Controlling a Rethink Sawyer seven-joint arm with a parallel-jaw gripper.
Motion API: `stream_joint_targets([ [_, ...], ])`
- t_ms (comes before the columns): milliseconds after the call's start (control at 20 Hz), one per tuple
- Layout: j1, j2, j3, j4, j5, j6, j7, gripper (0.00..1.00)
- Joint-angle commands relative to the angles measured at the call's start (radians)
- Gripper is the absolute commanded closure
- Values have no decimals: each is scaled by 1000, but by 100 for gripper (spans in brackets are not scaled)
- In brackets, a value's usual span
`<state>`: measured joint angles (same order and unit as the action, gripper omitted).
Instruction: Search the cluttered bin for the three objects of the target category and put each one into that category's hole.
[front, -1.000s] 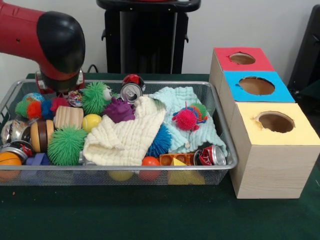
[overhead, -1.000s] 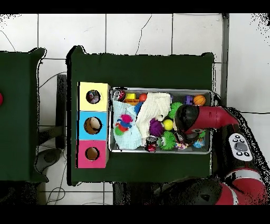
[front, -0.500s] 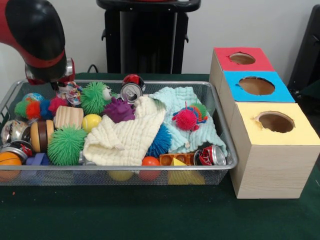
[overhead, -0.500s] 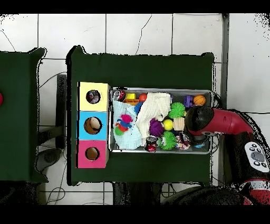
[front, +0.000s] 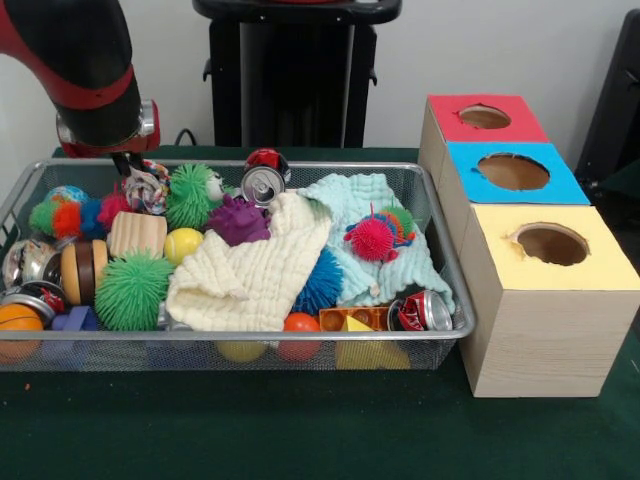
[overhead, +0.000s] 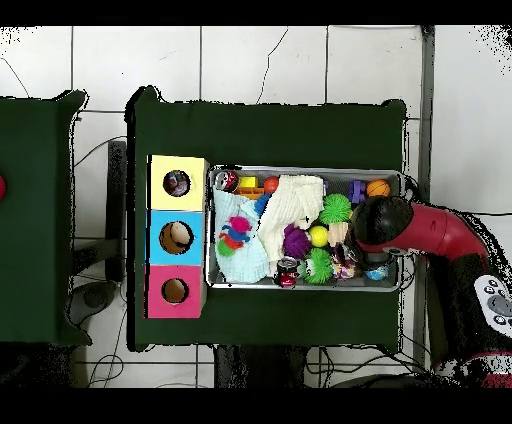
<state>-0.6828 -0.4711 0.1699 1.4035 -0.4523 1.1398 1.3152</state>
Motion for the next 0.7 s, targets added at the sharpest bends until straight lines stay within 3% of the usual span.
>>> stream_joint_targets([
  [50,-32,-67,136,138,96,-166,-1,100],
  [300,-25,-156,145,181,144,-188,21,100],
  [700,32,-265,95,226,167,-152,60,100],
])
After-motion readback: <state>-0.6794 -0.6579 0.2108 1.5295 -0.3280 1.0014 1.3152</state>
